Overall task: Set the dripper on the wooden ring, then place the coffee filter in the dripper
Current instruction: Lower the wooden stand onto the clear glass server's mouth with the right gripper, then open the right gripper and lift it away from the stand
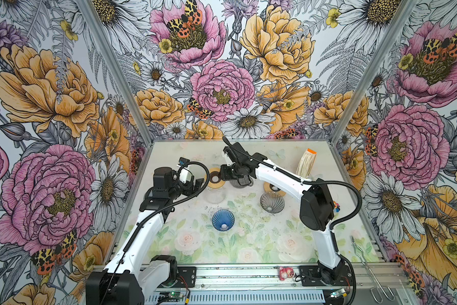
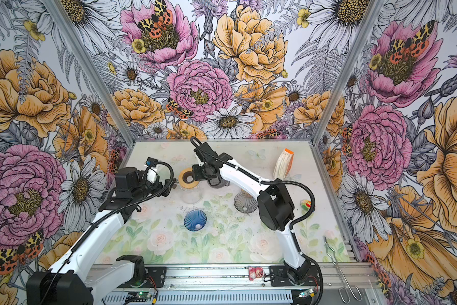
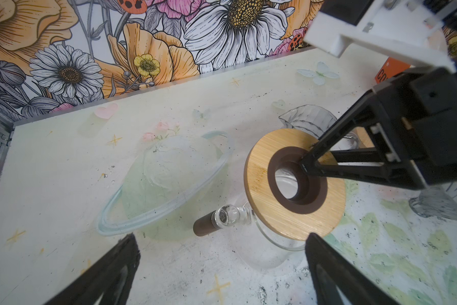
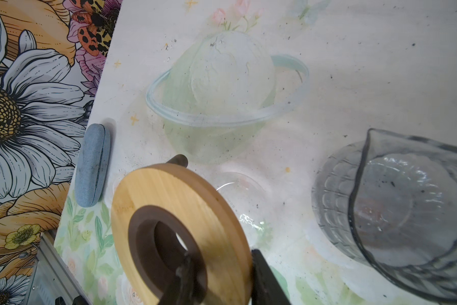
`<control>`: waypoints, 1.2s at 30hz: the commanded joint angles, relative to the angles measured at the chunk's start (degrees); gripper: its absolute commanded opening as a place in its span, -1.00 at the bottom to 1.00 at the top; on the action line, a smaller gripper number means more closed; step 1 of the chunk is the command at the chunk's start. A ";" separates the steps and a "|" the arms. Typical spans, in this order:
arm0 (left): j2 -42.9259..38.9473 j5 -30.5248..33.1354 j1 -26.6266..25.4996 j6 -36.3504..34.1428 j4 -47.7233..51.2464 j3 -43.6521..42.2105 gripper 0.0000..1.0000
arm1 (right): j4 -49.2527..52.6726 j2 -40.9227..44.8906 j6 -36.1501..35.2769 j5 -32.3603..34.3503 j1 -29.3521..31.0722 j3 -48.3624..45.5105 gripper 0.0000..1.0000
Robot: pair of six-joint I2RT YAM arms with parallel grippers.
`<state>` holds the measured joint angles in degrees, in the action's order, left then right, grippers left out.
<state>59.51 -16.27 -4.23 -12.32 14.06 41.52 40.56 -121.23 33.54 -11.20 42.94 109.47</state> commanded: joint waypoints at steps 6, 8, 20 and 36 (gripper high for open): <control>0.46 0.81 -0.01 0.08 -0.69 -0.77 0.98 | -0.21 -1.47 0.50 -0.83 -0.23 1.89 -0.32; 0.52 0.76 -0.04 0.09 -0.70 -0.71 0.98 | -0.13 -1.69 0.40 -1.24 -0.14 1.89 -0.31; 0.77 1.09 0.01 -0.50 -0.56 -0.63 0.98 | 0.31 -2.33 0.04 -1.16 -0.05 1.90 -0.24; -1.53 2.77 -1.97 -0.73 3.24 2.13 0.98 | 0.43 0.75 -3.74 -0.89 -0.05 1.81 -0.01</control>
<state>59.81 -15.22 -5.06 -12.38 15.22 41.60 41.12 -123.02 32.03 -12.25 42.94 109.75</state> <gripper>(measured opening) 0.988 0.486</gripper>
